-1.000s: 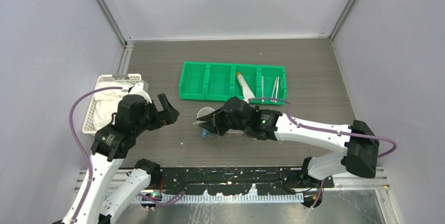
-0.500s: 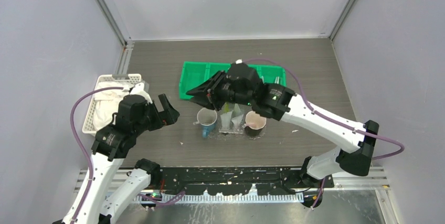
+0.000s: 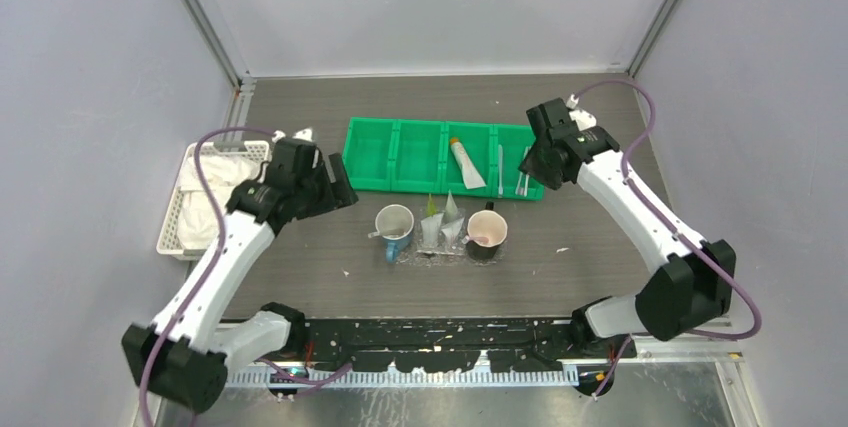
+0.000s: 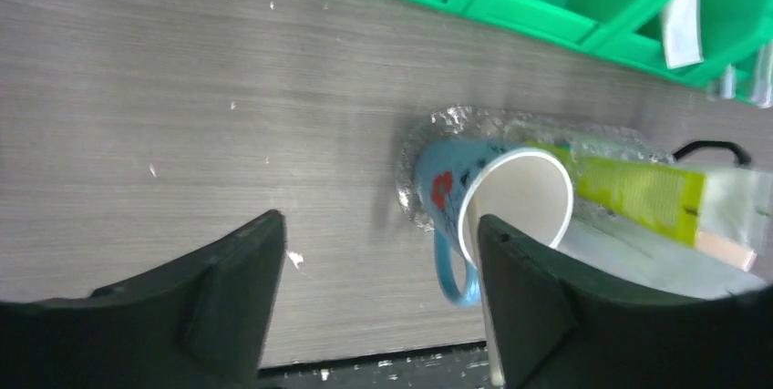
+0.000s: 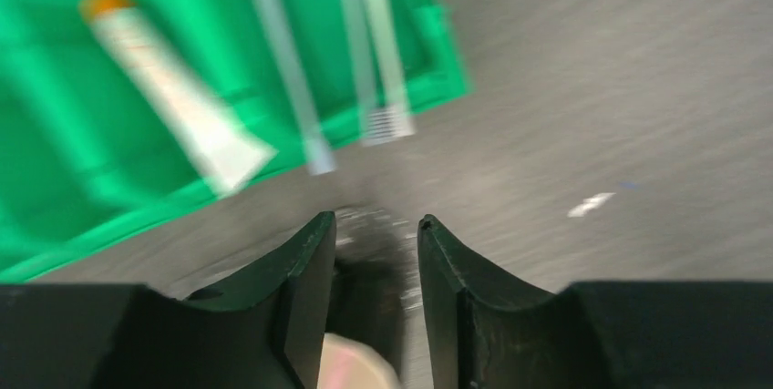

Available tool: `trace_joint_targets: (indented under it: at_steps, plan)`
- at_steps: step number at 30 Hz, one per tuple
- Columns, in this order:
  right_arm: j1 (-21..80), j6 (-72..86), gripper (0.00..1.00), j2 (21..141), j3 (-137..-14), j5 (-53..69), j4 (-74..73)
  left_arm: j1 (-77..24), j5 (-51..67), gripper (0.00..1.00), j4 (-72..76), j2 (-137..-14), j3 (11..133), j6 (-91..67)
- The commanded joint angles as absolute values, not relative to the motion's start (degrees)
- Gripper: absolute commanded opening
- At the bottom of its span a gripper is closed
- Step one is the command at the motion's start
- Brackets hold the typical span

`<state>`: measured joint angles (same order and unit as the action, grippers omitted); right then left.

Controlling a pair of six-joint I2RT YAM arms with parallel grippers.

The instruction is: Prepare toiletry sets of a toothbrush and toothpaste on the tray

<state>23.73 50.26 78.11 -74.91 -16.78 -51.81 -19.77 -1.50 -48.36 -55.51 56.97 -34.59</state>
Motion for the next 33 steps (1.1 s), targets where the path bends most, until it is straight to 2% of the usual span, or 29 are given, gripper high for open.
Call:
trace_joint_targets:
  at_steps: [1, 4, 9, 15, 23, 33]
  plan:
    - [19.3, 41.1, 0.46, 81.3, -70.1, -24.0, -51.0, -16.6, -0.4, 0.85, -40.0, -64.3, 61.9, -32.6]
    - [16.6, 39.6, 0.47, 85.5, -70.0, -24.4, -49.6, -13.3, 2.0, 0.88, -37.8, -71.4, 64.5, -32.0]
    - [15.6, 36.8, 0.48, 88.4, -70.6, -26.2, -46.0, -8.4, 3.8, 0.87, -34.1, -80.6, 67.8, -31.3]
    - [11.9, 33.6, 0.48, 94.0, -73.1, -25.8, -44.4, -7.7, 4.0, 0.84, -32.9, -90.4, 72.3, -30.9]
    - [8.9, 31.7, 0.45, 99.5, -74.3, -18.0, -39.3, -5.2, 3.5, 0.83, -30.4, -95.4, 71.7, -30.9]
    - [8.7, 32.1, 0.42, 105.0, -78.9, -15.8, -38.2, -5.2, 7.4, 0.75, -25.1, -97.8, 67.1, -31.4]
